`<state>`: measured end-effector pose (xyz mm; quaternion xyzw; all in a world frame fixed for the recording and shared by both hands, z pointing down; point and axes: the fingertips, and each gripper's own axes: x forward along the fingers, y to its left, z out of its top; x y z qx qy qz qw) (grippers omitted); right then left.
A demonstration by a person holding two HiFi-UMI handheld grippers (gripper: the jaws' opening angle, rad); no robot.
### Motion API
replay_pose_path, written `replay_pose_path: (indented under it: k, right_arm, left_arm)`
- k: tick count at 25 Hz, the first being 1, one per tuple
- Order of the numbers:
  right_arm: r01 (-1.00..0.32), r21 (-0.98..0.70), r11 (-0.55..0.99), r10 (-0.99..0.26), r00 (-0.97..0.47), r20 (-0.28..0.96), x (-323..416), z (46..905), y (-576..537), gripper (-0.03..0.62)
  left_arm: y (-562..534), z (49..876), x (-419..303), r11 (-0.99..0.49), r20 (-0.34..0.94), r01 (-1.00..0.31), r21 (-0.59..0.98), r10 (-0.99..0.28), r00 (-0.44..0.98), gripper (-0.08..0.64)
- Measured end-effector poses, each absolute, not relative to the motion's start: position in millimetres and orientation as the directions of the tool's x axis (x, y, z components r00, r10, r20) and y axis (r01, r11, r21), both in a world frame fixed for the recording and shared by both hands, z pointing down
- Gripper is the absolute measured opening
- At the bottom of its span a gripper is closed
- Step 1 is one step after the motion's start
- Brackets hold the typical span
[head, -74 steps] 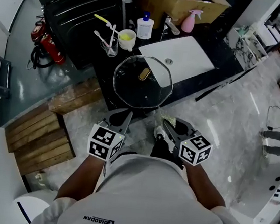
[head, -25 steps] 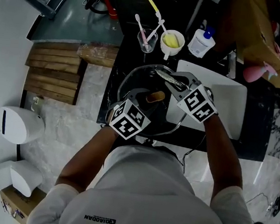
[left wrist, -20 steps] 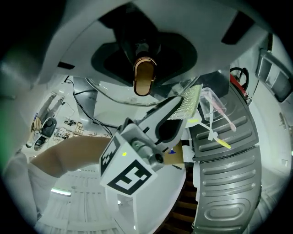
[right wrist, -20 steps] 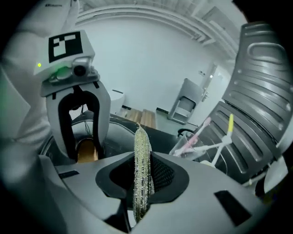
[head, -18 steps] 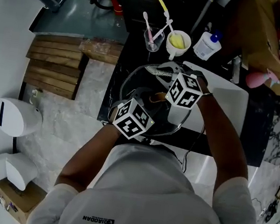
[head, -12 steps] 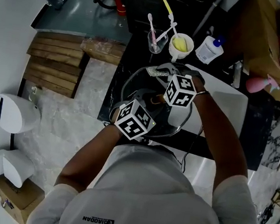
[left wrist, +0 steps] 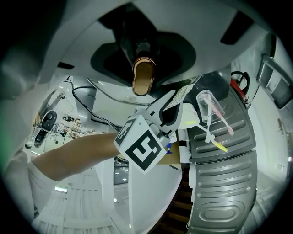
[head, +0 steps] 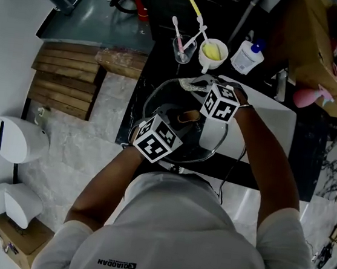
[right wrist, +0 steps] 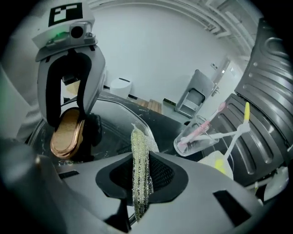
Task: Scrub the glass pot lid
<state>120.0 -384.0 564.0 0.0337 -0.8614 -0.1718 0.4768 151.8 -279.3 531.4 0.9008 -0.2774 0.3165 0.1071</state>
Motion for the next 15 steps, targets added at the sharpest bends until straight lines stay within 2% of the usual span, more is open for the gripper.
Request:
replay_pose_path:
  k: [15]
  right_arm:
    - [-0.059,0.25,0.966,-0.237,-0.579,0.78,156.1,557.7,-368.6,0.083]
  left_arm:
    - [-280.0,534.4,150.7,-0.8,0.621,-0.596,0.066,-0.435,0.652,0.172]
